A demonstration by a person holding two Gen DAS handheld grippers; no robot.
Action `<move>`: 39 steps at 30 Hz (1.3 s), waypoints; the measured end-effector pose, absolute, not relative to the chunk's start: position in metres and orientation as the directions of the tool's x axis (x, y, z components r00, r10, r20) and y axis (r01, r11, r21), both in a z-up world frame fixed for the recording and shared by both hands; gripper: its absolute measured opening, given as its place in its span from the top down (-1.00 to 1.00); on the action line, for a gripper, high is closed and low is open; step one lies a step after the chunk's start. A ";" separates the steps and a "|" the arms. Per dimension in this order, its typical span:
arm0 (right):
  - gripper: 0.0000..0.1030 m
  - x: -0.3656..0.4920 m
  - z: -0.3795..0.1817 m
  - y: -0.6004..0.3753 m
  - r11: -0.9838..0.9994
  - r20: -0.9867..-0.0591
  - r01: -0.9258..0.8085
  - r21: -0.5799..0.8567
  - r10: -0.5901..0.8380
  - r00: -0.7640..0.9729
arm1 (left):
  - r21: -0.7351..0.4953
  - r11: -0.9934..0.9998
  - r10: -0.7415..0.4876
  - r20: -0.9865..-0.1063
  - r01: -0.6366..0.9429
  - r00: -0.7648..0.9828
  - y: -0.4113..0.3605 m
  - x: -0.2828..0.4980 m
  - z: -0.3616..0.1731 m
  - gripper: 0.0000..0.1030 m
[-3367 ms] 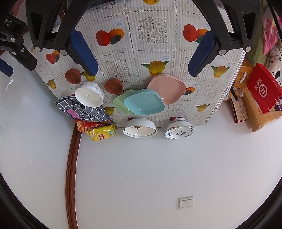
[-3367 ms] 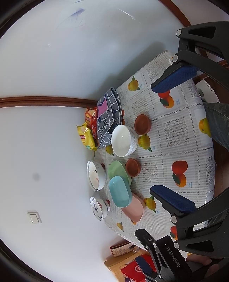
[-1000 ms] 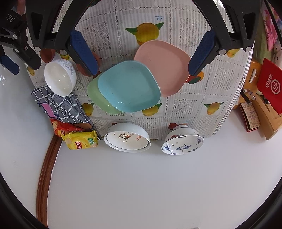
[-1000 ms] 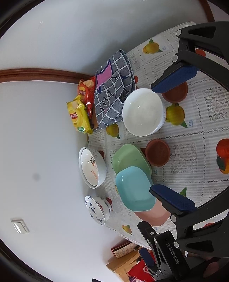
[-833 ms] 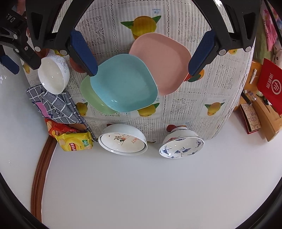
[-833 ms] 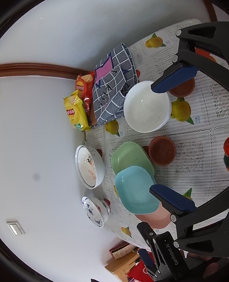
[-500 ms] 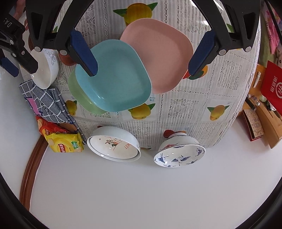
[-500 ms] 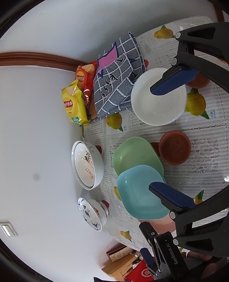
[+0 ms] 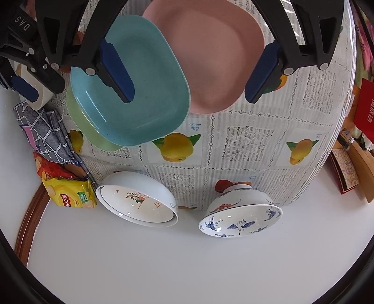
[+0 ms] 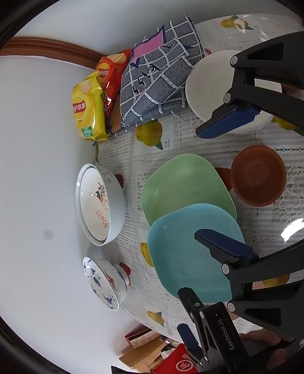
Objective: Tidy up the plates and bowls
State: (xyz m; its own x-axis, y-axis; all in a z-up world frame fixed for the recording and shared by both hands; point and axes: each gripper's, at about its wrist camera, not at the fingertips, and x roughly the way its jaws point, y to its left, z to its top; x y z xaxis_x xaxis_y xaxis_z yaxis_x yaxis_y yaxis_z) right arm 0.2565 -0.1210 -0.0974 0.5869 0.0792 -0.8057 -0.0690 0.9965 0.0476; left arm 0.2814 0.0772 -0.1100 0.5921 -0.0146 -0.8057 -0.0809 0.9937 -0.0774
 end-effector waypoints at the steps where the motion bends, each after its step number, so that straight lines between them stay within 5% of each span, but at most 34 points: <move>1: -0.49 0.258 -0.101 -0.121 0.996 -0.810 -0.071 0.052 0.084 0.580 | -0.077 0.994 -0.017 -0.808 -0.076 0.589 0.076 0.285 -0.112 -0.74; 8: -0.26 0.270 -0.113 -0.119 0.996 -0.833 -0.070 0.060 0.089 0.547 | -0.110 0.992 -0.054 -0.812 -0.061 0.582 0.075 0.304 -0.123 -0.29; 18: 0.05 0.286 -0.132 -0.099 0.992 -0.863 -0.127 -0.021 0.047 0.504 | -0.159 0.985 -0.094 -0.815 -0.066 0.572 0.081 0.311 -0.130 0.06; 25: 0.71 0.290 -0.141 -0.097 0.989 -0.873 -0.144 0.042 0.106 0.475 | -0.199 0.979 -0.141 -0.821 -0.045 0.553 0.082 0.310 -0.136 0.71; 39: 0.83 0.263 -0.108 -0.099 0.989 -0.826 -0.130 0.069 0.130 0.549 | -0.193 0.981 -0.134 -0.789 -0.034 0.600 0.086 0.276 -0.101 0.79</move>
State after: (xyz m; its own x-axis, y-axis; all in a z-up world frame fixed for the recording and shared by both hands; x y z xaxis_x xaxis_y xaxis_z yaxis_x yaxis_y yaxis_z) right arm 0.2634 -0.0994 -0.1077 0.5489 0.1296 -0.8258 -0.1301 0.9891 0.0688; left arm 0.2758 0.0865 -0.1008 0.6002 -0.1341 -0.7886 -0.0340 0.9807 -0.1926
